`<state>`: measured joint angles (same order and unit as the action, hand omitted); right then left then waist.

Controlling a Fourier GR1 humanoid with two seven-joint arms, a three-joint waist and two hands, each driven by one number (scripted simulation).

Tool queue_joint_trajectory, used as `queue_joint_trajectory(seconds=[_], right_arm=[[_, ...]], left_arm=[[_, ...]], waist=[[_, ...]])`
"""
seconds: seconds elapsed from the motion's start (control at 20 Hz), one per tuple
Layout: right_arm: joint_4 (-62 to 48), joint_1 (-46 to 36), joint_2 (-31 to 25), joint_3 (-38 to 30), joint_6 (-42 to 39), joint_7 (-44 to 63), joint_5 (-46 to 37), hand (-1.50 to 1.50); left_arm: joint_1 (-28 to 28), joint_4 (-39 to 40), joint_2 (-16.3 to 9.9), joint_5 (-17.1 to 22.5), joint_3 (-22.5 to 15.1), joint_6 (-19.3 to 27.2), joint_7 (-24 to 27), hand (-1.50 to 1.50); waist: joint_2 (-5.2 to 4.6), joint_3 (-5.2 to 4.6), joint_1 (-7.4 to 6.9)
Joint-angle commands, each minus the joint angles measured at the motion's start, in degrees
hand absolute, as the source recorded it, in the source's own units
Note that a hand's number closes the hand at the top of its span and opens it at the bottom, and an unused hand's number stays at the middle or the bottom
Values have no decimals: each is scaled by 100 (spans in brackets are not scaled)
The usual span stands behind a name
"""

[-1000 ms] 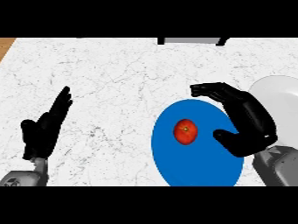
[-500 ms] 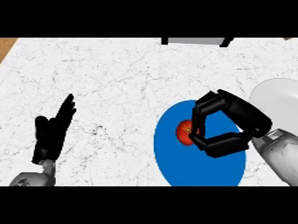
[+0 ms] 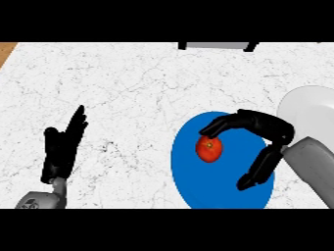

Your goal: Pick the tomato from the plate and place it in the plate

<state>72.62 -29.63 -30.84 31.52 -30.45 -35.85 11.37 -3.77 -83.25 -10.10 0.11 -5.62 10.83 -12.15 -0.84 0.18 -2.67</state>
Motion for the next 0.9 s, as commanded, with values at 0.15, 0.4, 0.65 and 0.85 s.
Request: queue_joint_trajectory(seconds=[0.15, 0.4, 0.65, 0.85], right_arm=[[-490, -1158, -197, 300, 351, -755, -1744, -150], [-873, -1771, -176, 648, 239, -740, -2486, -150], [-374, -1870, -220, 1306, -192, -3, -2998, -150], [-862, -2303, 14, 1366, -494, -90, -3339, -150]], left_arm=[[-56, 142, -48, -34, 64, -35, -13, 0], [-135, -74, 22, -46, 68, 35, -213, 0], [254, -153, 64, -46, 72, 60, -42, 0], [69, -51, 107, -199, 19, 108, -141, 0]], waist=[[41, -13, 69], [55, -16, 115], [95, -22, 195], [71, -19, 172]])
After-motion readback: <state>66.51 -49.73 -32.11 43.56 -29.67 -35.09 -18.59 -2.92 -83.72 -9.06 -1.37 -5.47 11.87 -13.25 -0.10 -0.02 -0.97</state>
